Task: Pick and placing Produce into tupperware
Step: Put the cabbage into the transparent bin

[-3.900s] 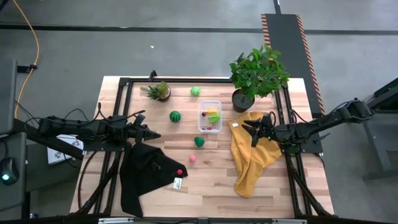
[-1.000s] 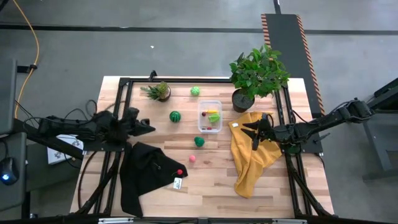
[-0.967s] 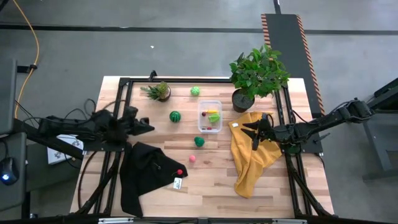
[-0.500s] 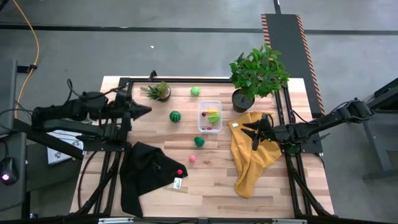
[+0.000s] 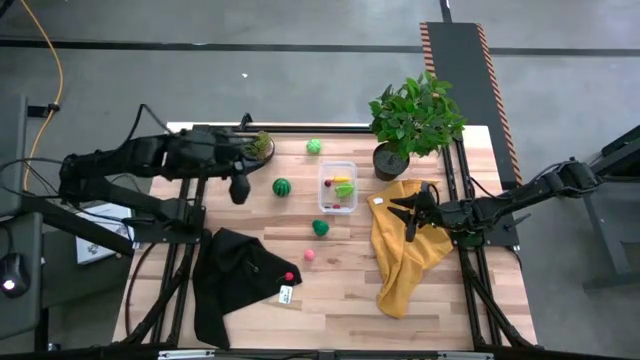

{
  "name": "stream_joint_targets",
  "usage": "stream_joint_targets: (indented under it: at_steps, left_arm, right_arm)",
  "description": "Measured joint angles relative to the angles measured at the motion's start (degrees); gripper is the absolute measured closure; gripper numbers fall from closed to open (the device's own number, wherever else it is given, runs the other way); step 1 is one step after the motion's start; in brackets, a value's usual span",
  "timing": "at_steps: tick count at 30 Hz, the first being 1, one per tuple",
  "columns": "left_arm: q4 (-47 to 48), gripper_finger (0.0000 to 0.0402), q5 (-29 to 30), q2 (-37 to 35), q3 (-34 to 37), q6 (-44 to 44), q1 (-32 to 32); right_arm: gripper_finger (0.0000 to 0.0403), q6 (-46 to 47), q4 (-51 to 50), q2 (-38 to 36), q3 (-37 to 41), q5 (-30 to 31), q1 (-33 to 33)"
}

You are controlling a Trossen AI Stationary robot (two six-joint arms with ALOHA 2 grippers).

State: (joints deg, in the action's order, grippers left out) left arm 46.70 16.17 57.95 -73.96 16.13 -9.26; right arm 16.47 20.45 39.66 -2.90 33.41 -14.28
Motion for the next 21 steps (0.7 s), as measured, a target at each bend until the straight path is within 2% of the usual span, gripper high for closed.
stream_joint_targets:
  at_steps: [9, 17, 21]
  left_arm:
    - [-0.6, 0.0401, -13.7, 3.5, -2.2, -8.0, -15.1]
    - [-4.3, 0.0400, -22.1, 5.3, -2.2, -22.9, -26.9]
    - [-4.6, 0.0372, -24.7, 8.0, -2.2, -26.6, -30.7]
  right_arm:
    - [0.0289, 0.0, -0.1, 0.0, 0.0, 0.0, 0.0]
    - [0.0289, 0.0, -0.2, 0.0, 0.0, 0.0, 0.0]
    - [0.0289, 0.0, -0.4, 0.0, 0.0, 0.0, 0.0]
